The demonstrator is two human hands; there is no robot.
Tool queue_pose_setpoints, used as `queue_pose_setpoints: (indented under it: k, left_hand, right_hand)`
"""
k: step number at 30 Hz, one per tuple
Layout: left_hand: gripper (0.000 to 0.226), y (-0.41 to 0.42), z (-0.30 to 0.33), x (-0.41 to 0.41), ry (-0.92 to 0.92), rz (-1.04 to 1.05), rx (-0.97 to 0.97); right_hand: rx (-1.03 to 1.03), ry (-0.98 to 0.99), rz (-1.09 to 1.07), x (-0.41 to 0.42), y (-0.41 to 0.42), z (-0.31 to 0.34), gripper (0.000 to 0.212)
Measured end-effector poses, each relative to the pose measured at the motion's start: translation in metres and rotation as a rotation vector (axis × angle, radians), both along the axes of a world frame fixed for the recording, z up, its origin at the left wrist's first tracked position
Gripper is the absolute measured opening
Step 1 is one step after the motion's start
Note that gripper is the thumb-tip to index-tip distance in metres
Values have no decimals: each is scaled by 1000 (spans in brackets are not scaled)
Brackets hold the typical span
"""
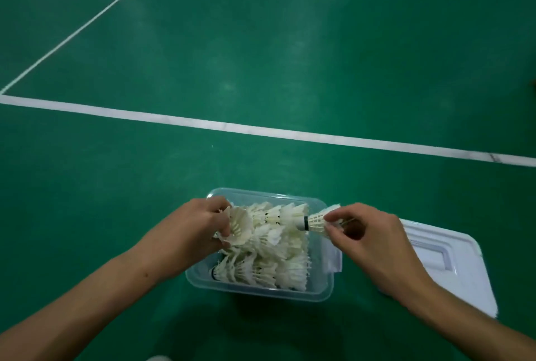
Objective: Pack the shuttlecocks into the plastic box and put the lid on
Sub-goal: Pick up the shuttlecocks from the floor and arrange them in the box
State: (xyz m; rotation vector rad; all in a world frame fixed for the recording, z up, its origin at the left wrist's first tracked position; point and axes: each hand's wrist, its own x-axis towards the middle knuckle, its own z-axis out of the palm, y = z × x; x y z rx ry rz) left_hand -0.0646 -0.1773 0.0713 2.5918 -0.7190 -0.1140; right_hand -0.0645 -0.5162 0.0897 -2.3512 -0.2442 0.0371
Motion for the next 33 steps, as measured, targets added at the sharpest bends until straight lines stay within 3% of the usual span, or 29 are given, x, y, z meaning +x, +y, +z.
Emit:
queue_pose_setpoints:
  k: [19, 23, 26, 30, 33]
  left_hand:
    - [34, -18, -36, 10, -121, -93, 58]
    - [34, -18, -32, 12, -152, -116, 94]
    - [35, -15, -31, 15, -127, -112, 82]
    - [31, -13, -33, 18, -140, -98, 93]
    - [25, -16, -36, 19, -175, -124, 111]
  right_hand:
    - [59, 172, 110, -3, 46, -70, 7]
    - [65, 266, 138, -5, 39, -62, 30]
    - [-46, 324, 178, -7, 34, -48, 52]
    - [-346, 149, 182, -5, 28, -23, 59]
    - [-349, -139, 241, 0, 40, -15, 52]
